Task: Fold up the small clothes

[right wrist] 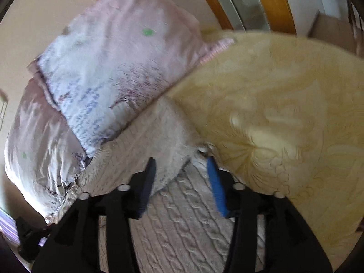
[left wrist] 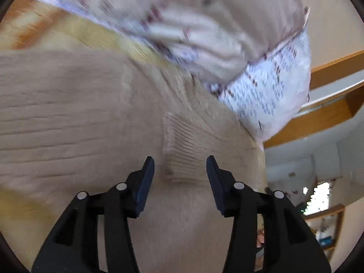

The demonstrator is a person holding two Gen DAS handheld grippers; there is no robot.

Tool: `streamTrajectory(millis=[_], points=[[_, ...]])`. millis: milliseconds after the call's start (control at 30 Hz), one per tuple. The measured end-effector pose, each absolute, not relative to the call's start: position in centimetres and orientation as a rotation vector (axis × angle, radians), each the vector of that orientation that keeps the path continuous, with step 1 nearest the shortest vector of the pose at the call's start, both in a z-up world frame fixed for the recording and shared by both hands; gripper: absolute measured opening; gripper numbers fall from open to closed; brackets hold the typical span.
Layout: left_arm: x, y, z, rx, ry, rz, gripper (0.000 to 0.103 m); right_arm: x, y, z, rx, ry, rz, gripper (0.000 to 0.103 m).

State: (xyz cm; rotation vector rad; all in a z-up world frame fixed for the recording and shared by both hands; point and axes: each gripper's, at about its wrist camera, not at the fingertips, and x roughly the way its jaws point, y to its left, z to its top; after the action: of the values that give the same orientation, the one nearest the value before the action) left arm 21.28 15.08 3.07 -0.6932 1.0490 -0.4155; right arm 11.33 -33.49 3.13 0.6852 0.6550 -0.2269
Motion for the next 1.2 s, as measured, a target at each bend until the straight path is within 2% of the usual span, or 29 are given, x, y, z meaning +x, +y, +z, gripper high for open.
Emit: streamTrajectory(millis=[67, 133, 367, 700, 900, 933, 967, 1200], points=[[19.2, 17.7, 4.1, -0.673, 0.986, -0.330, 0.054, 11.6, -32.6, 3.5, 0.660, 0.643, -0.165, 0.064], [16.4, 21.4, 4.7, -0.701, 0.918, -0.233, 0.055, 12.2, -31.6, 3.5, 0.649, 0.650, -0.098, 0.065], [10.5, 32.1, 3.3, -0.887, 0.793, 0.079, 0.054, 14.1, -28.3, 2.0, 0.656, 0.705, 0.117, 0.066], [9.7, 38.4, 0.1, -1.158, 0.665, 0.215, 0.051, 14.2, -28.0, 1.1, 0.669, 0.740, 0.151, 0.069], [10.6, 40.4, -0.7, -1.192, 0.645, 0.256, 0.029, 14.2, -27.9, 1.0, 0.675, 0.743, 0.168, 0.069], [10.8, 40.4, -0.6, -1.175, 0.651, 0.268, 0.010, 14.3, -27.9, 1.0, 0.677, 0.743, 0.172, 0.069], [10.9, 40.4, -0.5, -1.159, 0.651, 0.276, 0.006, 14.3, -27.9, 1.0, 0.678, 0.743, 0.175, 0.069], [13.5, 35.6, 5.9, -1.042, 0.541, 0.096, 0.005, 14.2, -27.9, 1.1, 0.687, 0.734, 0.192, 0.069]])
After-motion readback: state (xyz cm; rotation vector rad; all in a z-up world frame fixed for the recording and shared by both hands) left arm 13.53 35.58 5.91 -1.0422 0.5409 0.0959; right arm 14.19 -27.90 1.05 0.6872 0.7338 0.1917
